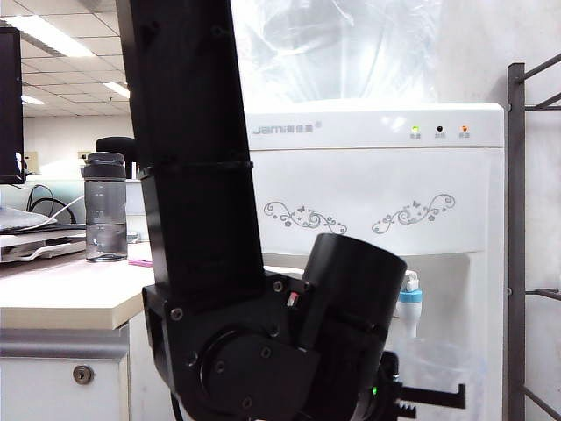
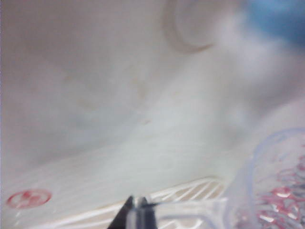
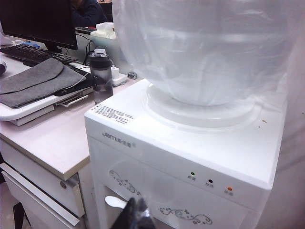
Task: Pick up the plastic mug from the left desk, go to the cold water outlet of the water dispenser, press the vertical switch to get some water, then put the mug back on the desk.
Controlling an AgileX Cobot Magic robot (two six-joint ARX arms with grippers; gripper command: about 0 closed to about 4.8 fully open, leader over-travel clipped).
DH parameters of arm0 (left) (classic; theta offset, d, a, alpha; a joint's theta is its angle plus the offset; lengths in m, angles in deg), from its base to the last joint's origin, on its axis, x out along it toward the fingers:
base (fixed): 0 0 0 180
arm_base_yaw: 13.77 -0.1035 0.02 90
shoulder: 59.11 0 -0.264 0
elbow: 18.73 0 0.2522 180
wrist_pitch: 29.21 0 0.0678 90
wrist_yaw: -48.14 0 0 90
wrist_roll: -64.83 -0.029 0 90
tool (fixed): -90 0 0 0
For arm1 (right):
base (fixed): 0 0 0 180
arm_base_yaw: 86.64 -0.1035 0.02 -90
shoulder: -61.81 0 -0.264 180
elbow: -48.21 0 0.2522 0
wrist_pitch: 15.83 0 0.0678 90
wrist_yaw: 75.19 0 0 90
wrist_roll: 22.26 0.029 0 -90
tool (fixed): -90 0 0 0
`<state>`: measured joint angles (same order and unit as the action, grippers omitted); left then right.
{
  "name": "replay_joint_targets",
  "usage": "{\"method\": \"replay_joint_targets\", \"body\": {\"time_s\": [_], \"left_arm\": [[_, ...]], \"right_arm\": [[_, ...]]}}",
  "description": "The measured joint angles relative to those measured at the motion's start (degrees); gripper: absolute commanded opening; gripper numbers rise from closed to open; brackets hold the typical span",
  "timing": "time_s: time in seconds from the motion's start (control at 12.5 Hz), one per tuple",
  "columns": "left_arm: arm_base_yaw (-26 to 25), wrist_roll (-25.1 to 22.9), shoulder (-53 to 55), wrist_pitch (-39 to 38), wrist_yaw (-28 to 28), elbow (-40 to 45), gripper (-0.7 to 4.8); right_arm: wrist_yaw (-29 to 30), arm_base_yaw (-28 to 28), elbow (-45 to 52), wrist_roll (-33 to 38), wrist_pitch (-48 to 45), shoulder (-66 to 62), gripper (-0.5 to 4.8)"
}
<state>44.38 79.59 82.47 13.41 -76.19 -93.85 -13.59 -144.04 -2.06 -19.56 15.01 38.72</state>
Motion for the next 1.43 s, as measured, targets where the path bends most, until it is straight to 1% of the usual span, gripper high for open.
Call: {"method": "replay_joint_targets", "body": {"time_s": [0.32, 0.4, 0.48, 0.64, 0.72, 1.04, 1.2, 1.43], "left_arm": [[-0.02, 0.87, 0.04, -1.62, -0.52, -0.26, -0.01], [-0.02, 1.46, 0.04, -1.75, -0.87, -0.26, -0.01], [-0.02, 3.10, 0.09, -2.69, -1.42, -0.76, -0.01], [-0.02, 3.85, 0.09, -2.93, -1.79, -1.40, -0.01], [-0.02, 4.94, 0.09, -3.52, -3.04, -1.64, -0.01], [-0.02, 6.80, 0.09, -4.13, -4.96, -1.64, 0.03], [-0.02, 8.72, 0.09, -4.15, -6.47, -1.66, 0.03], [-0.02, 9.11, 0.09, -4.15, -6.49, -1.66, 0.03]], "right_arm": [[-0.02, 0.00, -0.02, 0.00, -0.02, 0.15, -0.01], [-0.02, 0.00, 0.00, 0.00, 0.00, 0.15, -0.01], [-0.02, 0.00, 0.00, 0.00, 0.00, 0.15, -0.01], [-0.02, 0.00, 0.00, 0.00, 0.00, 0.15, -0.01], [-0.02, 0.00, 0.00, 0.00, 0.00, 0.15, -0.01], [-0.02, 0.00, 0.00, 0.00, 0.00, 0.15, -0.01], [-0.02, 0.00, 0.00, 0.00, 0.20, 0.15, -0.01], [0.00, 0.00, 0.00, 0.00, 2.60, 0.15, -0.01]]}}
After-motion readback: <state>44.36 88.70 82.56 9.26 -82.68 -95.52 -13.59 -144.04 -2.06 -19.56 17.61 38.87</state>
